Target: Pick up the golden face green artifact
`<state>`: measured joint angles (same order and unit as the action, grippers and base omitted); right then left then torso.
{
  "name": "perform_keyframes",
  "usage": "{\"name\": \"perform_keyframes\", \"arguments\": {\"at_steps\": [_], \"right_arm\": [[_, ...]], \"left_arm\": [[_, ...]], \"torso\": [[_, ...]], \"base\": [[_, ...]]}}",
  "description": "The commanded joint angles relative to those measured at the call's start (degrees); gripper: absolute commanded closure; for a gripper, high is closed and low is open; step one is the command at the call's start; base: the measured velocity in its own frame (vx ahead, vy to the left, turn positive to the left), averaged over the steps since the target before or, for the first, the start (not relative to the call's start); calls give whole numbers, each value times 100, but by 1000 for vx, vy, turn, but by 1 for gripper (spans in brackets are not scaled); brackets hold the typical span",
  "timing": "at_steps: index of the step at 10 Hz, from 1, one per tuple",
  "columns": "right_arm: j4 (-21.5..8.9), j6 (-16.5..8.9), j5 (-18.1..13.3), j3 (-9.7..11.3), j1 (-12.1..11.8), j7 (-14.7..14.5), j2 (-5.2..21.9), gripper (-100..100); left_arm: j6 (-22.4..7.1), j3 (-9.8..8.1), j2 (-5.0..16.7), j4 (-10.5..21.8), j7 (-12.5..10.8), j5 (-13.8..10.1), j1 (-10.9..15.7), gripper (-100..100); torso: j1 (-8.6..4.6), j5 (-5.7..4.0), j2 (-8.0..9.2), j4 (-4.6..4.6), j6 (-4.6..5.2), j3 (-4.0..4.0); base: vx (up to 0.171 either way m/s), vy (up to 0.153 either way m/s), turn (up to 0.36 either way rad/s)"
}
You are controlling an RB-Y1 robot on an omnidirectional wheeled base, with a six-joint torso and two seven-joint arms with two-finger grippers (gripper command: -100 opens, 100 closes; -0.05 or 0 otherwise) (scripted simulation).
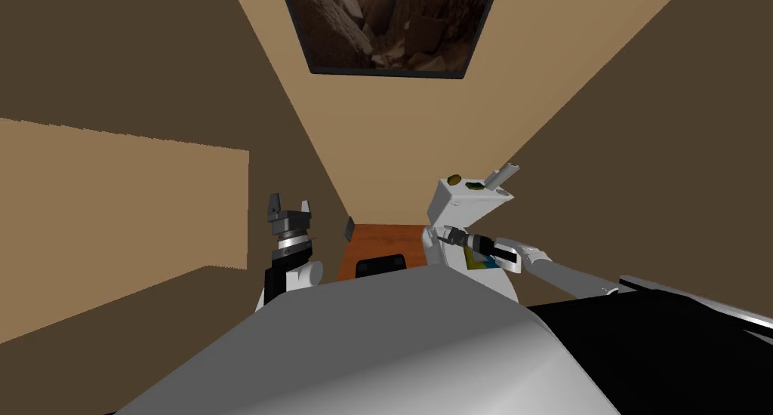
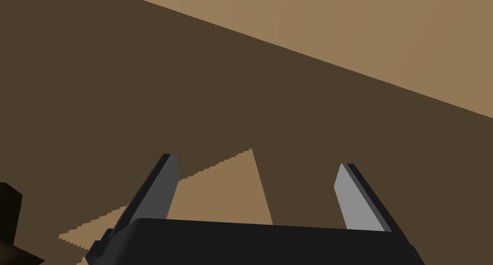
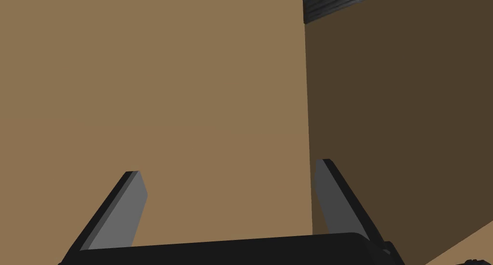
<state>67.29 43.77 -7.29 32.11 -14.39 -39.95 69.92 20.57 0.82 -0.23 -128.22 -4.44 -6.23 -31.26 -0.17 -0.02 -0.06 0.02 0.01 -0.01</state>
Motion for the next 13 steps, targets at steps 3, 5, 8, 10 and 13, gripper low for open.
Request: {"name": "perform_keyframes", "arguments": {"at_steps": [3, 5, 8, 10, 13], "right_arm": [[-515, 174, -42, 273, 196, -221, 417, -100], [-773, 254, -69, 452, 320, -353, 676, -100], [-1278, 412, -127, 808, 558, -612, 1182, -100], [-1521, 488, -157, 982, 671, -738, 1427, -100], [-1986, 636, -220, 1320, 881, -978, 1831, -100]], "left_arm": [[0, 0, 0, 0, 0, 0, 0, 0], [0, 0, 0, 0, 0, 0, 0, 0], [0, 0, 0, 0, 0, 0, 0, 0], [0, 0, 0, 0, 0, 0, 0, 0], [0, -1, 0, 0, 0, 0, -1, 0]], "torso": [[-1, 0, -2, 0, 1, -1], [-2, 0, -3, -1, 2, -2], [-5, -2, -10, -2, -1, -6], [-6, -2, -10, -2, 0, -6], [-6, -3, -7, -2, 7, -4]], "base": [[8, -3, 131], [13, -7, 146], [22, -13, 214], [22, -19, 148], [24, -22, 156]]}}
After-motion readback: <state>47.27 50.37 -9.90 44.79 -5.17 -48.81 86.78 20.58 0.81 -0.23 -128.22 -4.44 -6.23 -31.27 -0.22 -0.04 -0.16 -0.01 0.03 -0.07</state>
